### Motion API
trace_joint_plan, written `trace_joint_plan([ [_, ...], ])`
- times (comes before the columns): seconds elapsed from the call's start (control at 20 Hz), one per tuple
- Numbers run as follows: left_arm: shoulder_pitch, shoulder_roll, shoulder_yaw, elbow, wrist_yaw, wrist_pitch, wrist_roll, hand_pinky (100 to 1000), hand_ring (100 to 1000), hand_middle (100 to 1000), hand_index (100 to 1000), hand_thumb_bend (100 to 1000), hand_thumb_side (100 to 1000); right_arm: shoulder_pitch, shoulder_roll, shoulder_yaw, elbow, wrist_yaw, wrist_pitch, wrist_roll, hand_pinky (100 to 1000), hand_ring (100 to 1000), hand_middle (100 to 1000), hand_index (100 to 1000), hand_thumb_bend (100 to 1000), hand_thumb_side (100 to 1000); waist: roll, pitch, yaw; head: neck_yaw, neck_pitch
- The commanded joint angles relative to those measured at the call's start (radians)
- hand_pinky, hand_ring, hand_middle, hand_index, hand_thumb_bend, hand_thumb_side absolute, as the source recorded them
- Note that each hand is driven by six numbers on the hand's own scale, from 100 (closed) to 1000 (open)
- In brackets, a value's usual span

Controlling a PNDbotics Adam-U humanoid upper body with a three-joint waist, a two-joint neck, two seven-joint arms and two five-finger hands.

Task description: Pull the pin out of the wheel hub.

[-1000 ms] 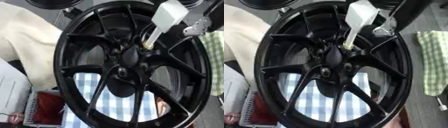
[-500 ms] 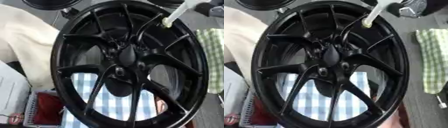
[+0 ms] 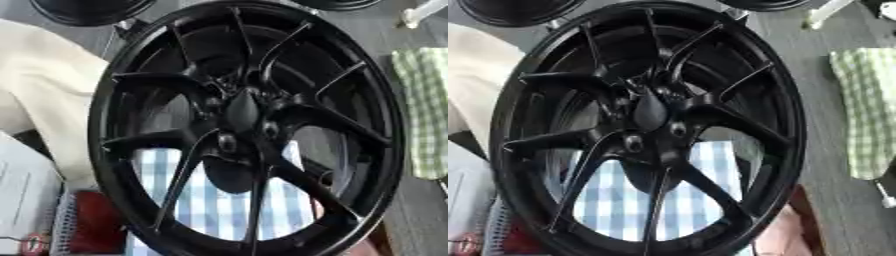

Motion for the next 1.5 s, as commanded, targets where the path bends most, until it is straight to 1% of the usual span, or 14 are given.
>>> trace_joint_plan([
  [0.05,0.001,0.027,0.013,-0.02,-0.007,-0.002,0.008,815,758,615,785,238,697,0.044,0.01,-0.066,0.024,0.043,0.009,-0.065,812,692,457,501,100,100,0.001,-0.023,-0.004,0.013,-0.006],
  [0.2,0.002,0.028,0.015,-0.02,-0.008,-0.005,0.012,815,758,615,785,238,694,0.102,0.048,-0.088,0.037,0.08,0.021,-0.1,813,697,461,505,100,100,0.005,-0.027,-0.006,0.019,-0.01],
  [0.4,0.006,0.025,0.016,-0.02,-0.011,-0.004,0.014,815,758,615,785,239,696,0.162,0.083,-0.108,0.059,0.135,0.054,-0.134,813,703,469,515,100,100,0.005,-0.03,-0.01,0.021,-0.022],
  [0.5,0.005,0.025,0.016,-0.02,-0.011,-0.002,0.014,814,758,615,785,240,695,0.188,0.098,-0.114,0.073,0.157,0.072,-0.147,820,728,511,557,100,100,0.004,-0.031,-0.011,0.021,-0.024],
  [0.55,0.004,0.025,0.016,-0.02,-0.011,-0.002,0.014,814,758,615,785,240,694,0.198,0.104,-0.116,0.079,0.169,0.082,-0.152,828,747,555,605,109,100,0.003,-0.032,-0.011,0.021,-0.024],
  [0.6,0.004,0.026,0.016,-0.02,-0.011,-0.002,0.014,814,758,615,785,240,694,0.207,0.111,-0.12,0.086,0.182,0.092,-0.154,836,758,583,633,130,100,0.003,-0.032,-0.01,0.022,-0.025],
  [0.65,0.003,0.026,0.016,-0.02,-0.011,-0.003,0.014,814,758,615,785,241,693,0.215,0.117,-0.122,0.092,0.195,0.101,-0.153,854,791,670,707,179,100,0.002,-0.033,-0.01,0.022,-0.025],
  [0.75,0.004,0.026,0.017,-0.02,-0.012,-0.003,0.015,814,758,615,785,241,694,0.227,0.129,-0.132,0.104,0.218,0.121,-0.148,874,840,772,795,220,100,0.002,-0.033,-0.009,0.024,-0.026],
  [0.85,0.006,0.025,0.017,-0.02,-0.012,-0.002,0.016,814,758,615,785,242,694,0.234,0.138,-0.144,0.121,0.23,0.139,-0.153,888,874,820,833,241,100,0.001,-0.033,-0.01,0.025,-0.028],
  [0.95,0.005,0.026,0.017,-0.02,-0.012,-0.002,0.016,814,758,615,785,243,694,0.239,0.144,-0.152,0.134,0.238,0.151,-0.169,894,894,853,853,243,112,0.0,-0.033,-0.011,0.026,-0.028],
  [1.15,0.005,0.025,0.017,-0.02,-0.012,-0.002,0.015,814,759,615,785,245,694,0.245,0.152,-0.159,0.137,0.247,0.165,-0.208,896,899,861,858,256,122,-0.002,-0.033,-0.012,0.027,-0.026],
  [1.3,0.006,0.025,0.017,-0.02,-0.012,-0.001,0.014,814,759,615,785,245,695,0.248,0.156,-0.164,0.14,0.251,0.177,-0.221,894,895,856,854,268,122,-0.005,-0.034,-0.013,0.026,-0.025],
  [1.5,0.004,0.024,0.016,-0.02,-0.012,-0.001,0.015,814,759,615,785,246,695,0.248,0.163,-0.166,0.132,0.24,0.179,-0.234,887,877,829,833,226,106,-0.008,-0.034,-0.012,0.027,-0.025],
])
